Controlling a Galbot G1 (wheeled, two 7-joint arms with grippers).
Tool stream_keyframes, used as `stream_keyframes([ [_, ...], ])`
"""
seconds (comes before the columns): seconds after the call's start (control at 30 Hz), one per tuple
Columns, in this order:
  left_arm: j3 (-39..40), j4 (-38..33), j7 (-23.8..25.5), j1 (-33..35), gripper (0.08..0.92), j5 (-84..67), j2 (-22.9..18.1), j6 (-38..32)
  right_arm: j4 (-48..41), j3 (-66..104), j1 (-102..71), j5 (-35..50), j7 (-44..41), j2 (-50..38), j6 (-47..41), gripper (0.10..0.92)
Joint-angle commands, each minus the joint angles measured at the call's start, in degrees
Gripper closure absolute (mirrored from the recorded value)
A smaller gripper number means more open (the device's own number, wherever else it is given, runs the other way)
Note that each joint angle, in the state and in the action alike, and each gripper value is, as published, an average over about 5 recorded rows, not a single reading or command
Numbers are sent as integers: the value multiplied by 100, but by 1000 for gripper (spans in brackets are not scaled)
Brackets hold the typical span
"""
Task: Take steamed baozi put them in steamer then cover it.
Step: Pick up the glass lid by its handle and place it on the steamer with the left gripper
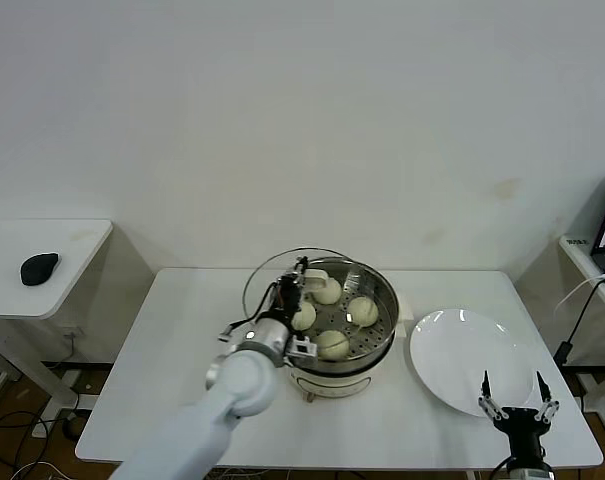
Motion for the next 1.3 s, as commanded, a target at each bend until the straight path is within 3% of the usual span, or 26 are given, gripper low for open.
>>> stream_keyframes([
  [0.03, 370, 451, 119, -221, 856, 473, -626, 65, -46, -9, 3, -53, 8, 8, 29, 203],
  [1.3, 332, 859, -28, -19, 856, 716, -895, -63, -136, -94, 43, 40, -18, -50, 21, 203],
])
